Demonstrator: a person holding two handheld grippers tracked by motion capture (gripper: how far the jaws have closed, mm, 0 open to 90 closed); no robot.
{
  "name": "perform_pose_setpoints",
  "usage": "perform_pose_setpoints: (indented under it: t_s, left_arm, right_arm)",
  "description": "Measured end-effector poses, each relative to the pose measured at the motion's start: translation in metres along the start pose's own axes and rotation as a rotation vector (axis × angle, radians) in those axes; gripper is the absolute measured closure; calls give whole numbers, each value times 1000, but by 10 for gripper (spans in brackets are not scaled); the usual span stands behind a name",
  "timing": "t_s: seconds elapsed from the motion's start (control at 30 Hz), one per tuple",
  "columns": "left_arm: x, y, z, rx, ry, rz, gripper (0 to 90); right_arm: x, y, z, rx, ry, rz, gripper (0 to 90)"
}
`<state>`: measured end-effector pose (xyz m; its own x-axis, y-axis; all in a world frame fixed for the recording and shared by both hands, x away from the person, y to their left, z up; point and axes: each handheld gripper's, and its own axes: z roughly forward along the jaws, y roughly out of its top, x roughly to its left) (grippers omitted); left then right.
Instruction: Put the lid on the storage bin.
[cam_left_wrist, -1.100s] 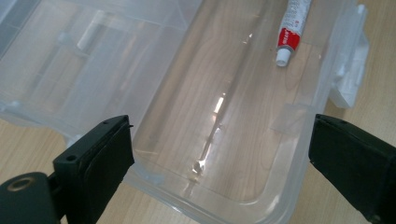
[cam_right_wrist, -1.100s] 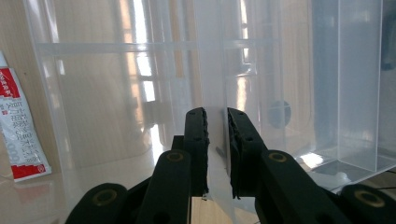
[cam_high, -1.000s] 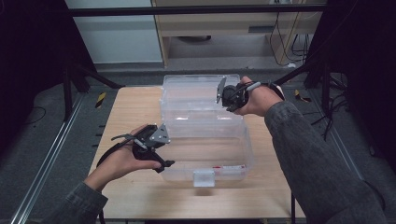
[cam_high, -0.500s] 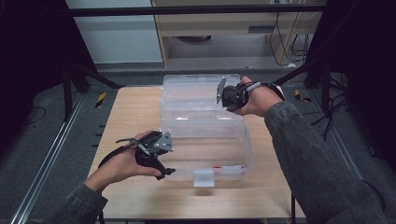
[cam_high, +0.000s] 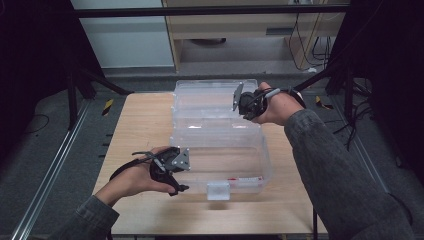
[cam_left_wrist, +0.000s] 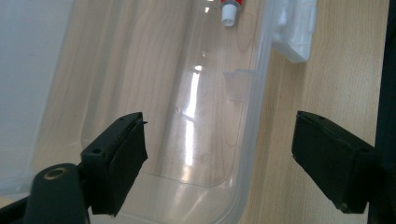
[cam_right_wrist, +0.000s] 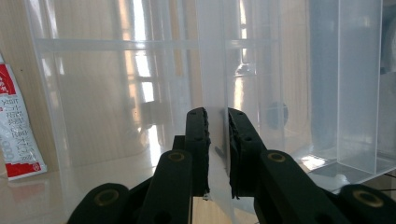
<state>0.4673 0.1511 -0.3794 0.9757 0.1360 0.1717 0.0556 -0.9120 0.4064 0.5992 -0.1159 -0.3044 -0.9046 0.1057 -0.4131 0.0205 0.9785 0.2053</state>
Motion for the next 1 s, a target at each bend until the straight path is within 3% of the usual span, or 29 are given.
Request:
perform_pose_setpoints:
  t_s: [0.33,0.67,1.0]
  left_arm:
    - [-5,3,17,75,-45,27,336]
    - [-7,6,23,101,-69,37,431]
    - [-7,2,29,105,-82,23,611]
  right_arm:
    - [0,0,0,-1,0,2,800]
    - [1,-1,0,-4,-4,6,799]
    - [0,-1,0,-9,-3,7,797]
